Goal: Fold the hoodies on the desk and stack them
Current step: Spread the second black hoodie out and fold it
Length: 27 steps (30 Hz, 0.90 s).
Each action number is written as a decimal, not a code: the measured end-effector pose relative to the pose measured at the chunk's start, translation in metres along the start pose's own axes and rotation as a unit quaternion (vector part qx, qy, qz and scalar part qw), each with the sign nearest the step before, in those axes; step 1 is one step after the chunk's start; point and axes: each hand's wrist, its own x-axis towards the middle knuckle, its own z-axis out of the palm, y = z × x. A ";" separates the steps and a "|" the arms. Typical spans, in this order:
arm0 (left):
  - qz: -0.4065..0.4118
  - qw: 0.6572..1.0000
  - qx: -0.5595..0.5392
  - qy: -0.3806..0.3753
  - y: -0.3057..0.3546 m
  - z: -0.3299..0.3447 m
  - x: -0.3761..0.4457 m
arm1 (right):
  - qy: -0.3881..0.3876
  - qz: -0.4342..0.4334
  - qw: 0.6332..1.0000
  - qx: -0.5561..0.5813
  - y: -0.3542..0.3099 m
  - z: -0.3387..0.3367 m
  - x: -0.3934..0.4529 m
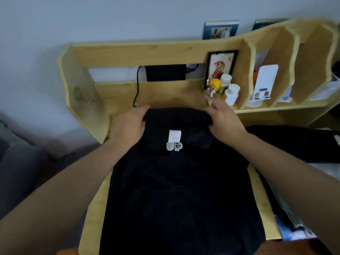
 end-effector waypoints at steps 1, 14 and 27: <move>0.007 1.000 0.003 -0.014 0.002 0.009 -0.028 | -0.005 -0.029 0.999 -0.022 -0.010 0.005 -0.029; -0.596 0.576 -0.520 -0.205 -0.002 0.110 -0.133 | -0.237 0.621 0.623 0.412 -0.032 0.087 -0.145; -0.530 0.484 -0.677 -0.164 -0.006 0.128 -0.100 | -0.174 0.615 0.441 0.630 -0.016 0.117 -0.110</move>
